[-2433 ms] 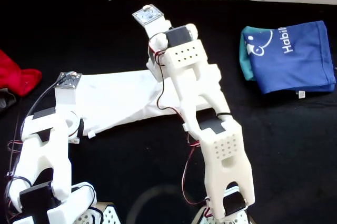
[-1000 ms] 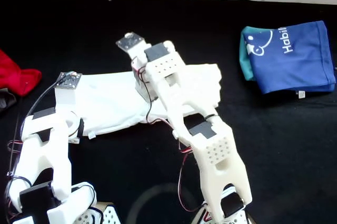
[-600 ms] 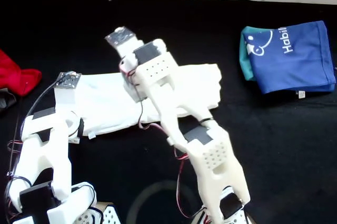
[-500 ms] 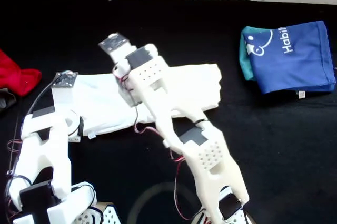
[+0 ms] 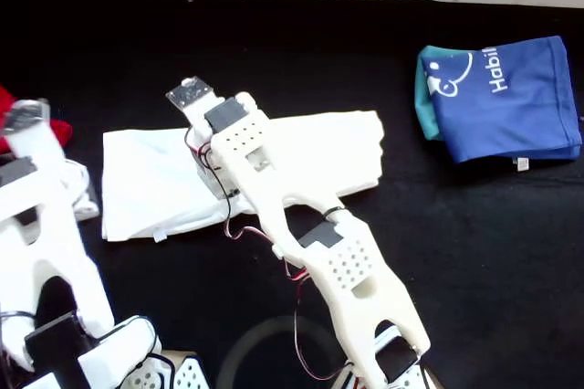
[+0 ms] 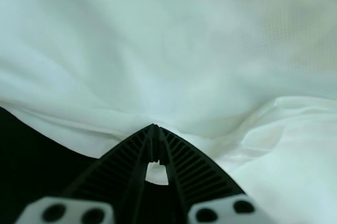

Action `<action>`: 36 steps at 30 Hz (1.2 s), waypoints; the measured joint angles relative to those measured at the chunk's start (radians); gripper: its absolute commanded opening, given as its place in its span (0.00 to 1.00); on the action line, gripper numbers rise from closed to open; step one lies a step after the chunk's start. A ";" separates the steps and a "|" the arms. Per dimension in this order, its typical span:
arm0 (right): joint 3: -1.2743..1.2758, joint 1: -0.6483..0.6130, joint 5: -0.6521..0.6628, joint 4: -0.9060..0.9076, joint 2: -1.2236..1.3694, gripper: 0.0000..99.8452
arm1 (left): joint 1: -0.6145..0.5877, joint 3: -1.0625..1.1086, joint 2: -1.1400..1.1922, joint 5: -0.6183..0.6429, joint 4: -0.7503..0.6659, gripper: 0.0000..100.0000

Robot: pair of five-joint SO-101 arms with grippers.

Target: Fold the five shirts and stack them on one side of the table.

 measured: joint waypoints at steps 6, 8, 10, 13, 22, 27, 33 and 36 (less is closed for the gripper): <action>0.000 -0.018 0.000 0.060 0.000 0.01 | -0.032 -0.031 0.000 0.002 0.000 0.01; 0.003 -0.028 0.000 0.066 0.000 0.01 | -0.031 -0.031 0.000 0.000 0.000 0.01; 0.018 -0.040 0.000 0.066 0.000 0.01 | -0.031 -0.031 0.000 0.000 0.000 0.01; 0.040 -0.061 0.000 0.063 0.000 0.01 | -0.031 -0.031 0.000 0.000 0.000 0.01; -0.086 -0.002 0.000 0.060 -0.002 0.01 | -0.031 -0.031 0.000 0.000 0.000 0.01; -0.089 0.014 0.000 0.002 0.017 0.01 | -0.031 -0.031 0.000 0.000 0.000 0.01; -0.087 0.008 0.000 -0.012 0.080 0.01 | -0.031 -0.031 0.000 0.000 0.000 0.01; -0.087 -0.008 0.000 -0.006 0.087 0.01 | -0.031 -0.031 0.000 0.000 0.000 0.01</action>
